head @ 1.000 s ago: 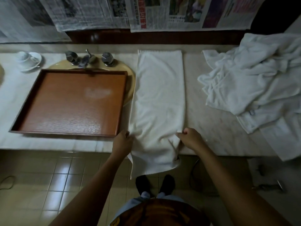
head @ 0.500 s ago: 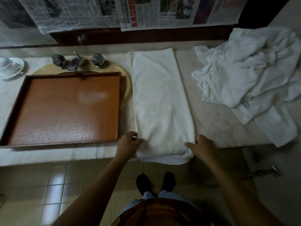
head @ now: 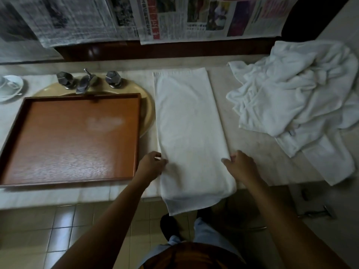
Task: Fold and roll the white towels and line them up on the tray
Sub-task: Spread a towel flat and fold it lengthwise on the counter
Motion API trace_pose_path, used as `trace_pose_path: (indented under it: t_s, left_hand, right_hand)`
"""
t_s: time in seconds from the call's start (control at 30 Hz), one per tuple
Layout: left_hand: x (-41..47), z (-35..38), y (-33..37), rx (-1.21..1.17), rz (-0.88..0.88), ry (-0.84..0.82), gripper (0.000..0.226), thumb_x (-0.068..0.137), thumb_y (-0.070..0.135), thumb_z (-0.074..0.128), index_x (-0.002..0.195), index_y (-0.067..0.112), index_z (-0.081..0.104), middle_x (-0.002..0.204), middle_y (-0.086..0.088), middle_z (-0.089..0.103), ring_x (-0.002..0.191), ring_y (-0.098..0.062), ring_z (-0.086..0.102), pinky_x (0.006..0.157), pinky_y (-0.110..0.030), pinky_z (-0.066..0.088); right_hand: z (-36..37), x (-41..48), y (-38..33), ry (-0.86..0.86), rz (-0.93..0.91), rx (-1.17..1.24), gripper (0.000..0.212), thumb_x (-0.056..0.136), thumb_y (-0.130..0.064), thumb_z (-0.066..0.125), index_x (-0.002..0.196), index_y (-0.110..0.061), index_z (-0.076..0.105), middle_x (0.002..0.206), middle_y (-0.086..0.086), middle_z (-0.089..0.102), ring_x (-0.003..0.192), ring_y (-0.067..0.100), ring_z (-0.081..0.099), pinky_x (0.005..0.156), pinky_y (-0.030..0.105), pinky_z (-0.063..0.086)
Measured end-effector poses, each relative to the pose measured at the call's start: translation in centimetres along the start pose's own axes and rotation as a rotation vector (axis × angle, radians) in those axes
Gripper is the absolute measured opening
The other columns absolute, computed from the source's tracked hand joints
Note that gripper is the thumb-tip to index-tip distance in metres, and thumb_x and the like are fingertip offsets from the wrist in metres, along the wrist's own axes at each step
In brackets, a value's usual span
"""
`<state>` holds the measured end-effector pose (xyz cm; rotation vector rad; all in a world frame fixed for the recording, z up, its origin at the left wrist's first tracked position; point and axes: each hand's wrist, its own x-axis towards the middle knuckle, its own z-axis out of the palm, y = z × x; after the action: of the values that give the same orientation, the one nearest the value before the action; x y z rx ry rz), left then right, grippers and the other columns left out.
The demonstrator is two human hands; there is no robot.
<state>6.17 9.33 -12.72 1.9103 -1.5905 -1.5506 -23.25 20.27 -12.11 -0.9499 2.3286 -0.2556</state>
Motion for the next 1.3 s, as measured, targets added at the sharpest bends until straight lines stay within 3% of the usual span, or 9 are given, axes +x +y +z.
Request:
trace_pose_path:
  t_s: [0.17,0.3,0.5,0.6,0.7,0.87,1.1,1.2,1.3]
  left_hand:
    - [3.3,0.5,3.4,-0.031,0.006,0.156,0.012,0.096,0.024,0.072,0.092,0.012,0.068,0.074,-0.006,0.067,0.054,-0.016,0.058,0.039,-0.017,0.041]
    - [3.9,0.8,3.6,-0.156,-0.043,0.135,0.019,0.097,0.015,0.069,0.086,0.0,0.072,0.063,-0.005,0.066,0.054,-0.017,0.061,0.051,-0.026,0.049]
    - [1.8,1.5,1.6,-0.069,-0.095,0.07,0.016,0.098,0.019,0.068,0.092,0.006,0.073,0.08,-0.012,0.071,0.068,-0.022,0.067,0.062,-0.034,0.056]
    - [3.2,1.5,2.7,0.017,-0.062,0.183,0.02,0.097,0.03,0.07,0.094,0.01,0.071,0.084,-0.008,0.073,0.066,-0.018,0.067,0.055,-0.026,0.05]
    - [5.4,1.1,4.5,0.02,-0.006,0.275,0.02,0.096,0.036,0.069,0.104,0.018,0.071,0.088,-0.003,0.071,0.069,-0.017,0.066,0.054,-0.024,0.045]
    - [5.7,0.7,4.3,-0.009,0.006,0.234,0.032,0.099,0.024,0.066,0.07,0.012,0.066,0.058,0.003,0.059,0.043,-0.003,0.051,0.04,-0.014,0.035]
    - [4.8,1.2,1.2,-0.13,-0.07,0.071,0.018,0.098,0.028,0.07,0.102,0.012,0.077,0.088,-0.01,0.077,0.083,-0.028,0.076,0.079,-0.046,0.065]
    - [7.1,1.1,3.9,-0.064,-0.012,0.177,0.022,0.097,0.03,0.071,0.085,0.012,0.077,0.067,-0.005,0.07,0.062,-0.02,0.066,0.053,-0.026,0.054]
    - [10.1,0.8,7.1,-0.008,0.034,0.204,0.024,0.096,0.033,0.072,0.08,0.014,0.072,0.064,0.001,0.064,0.056,-0.014,0.059,0.049,-0.021,0.041]
  right_hand:
    - [-1.8,6.0,-3.4,0.024,-0.056,0.031,0.044,0.091,-0.05,0.07,0.114,-0.014,0.064,0.111,0.008,0.072,0.108,0.034,0.066,0.09,0.038,0.052]
    - [-3.4,7.6,-1.9,-0.041,-0.145,-0.089,0.018,0.096,-0.033,0.06,0.099,-0.02,0.071,0.106,0.007,0.075,0.105,0.036,0.066,0.086,0.037,0.051]
    - [-3.3,6.2,1.1,-0.063,-0.185,-0.057,0.028,0.094,-0.047,0.064,0.099,-0.021,0.072,0.098,0.0,0.076,0.096,0.026,0.07,0.086,0.037,0.055]
    - [-2.9,7.7,-1.9,-0.016,-0.178,-0.049,0.047,0.089,-0.067,0.062,0.098,-0.021,0.066,0.089,-0.003,0.071,0.087,0.023,0.068,0.081,0.037,0.056]
    - [-2.6,9.2,-4.3,-0.03,-0.176,-0.078,0.044,0.09,-0.061,0.064,0.092,-0.017,0.061,0.088,0.004,0.07,0.087,0.03,0.066,0.076,0.036,0.052]
    - [-4.0,8.6,-3.1,-0.116,-0.153,0.018,0.037,0.093,-0.048,0.067,0.087,-0.011,0.063,0.081,0.005,0.068,0.086,0.029,0.065,0.077,0.036,0.05]
    - [-3.8,6.6,-0.3,-0.134,-0.131,-0.046,0.034,0.088,-0.049,0.074,0.097,-0.019,0.061,0.094,0.001,0.07,0.087,0.023,0.065,0.08,0.034,0.052]
    - [-3.7,9.7,-2.9,0.005,-0.135,0.058,0.04,0.089,-0.049,0.073,0.109,-0.015,0.063,0.103,0.005,0.073,0.1,0.03,0.068,0.089,0.039,0.053]
    - [-4.2,12.9,-5.5,0.036,-0.161,0.02,0.029,0.091,-0.038,0.07,0.108,-0.016,0.062,0.104,0.008,0.072,0.102,0.033,0.067,0.088,0.038,0.053]
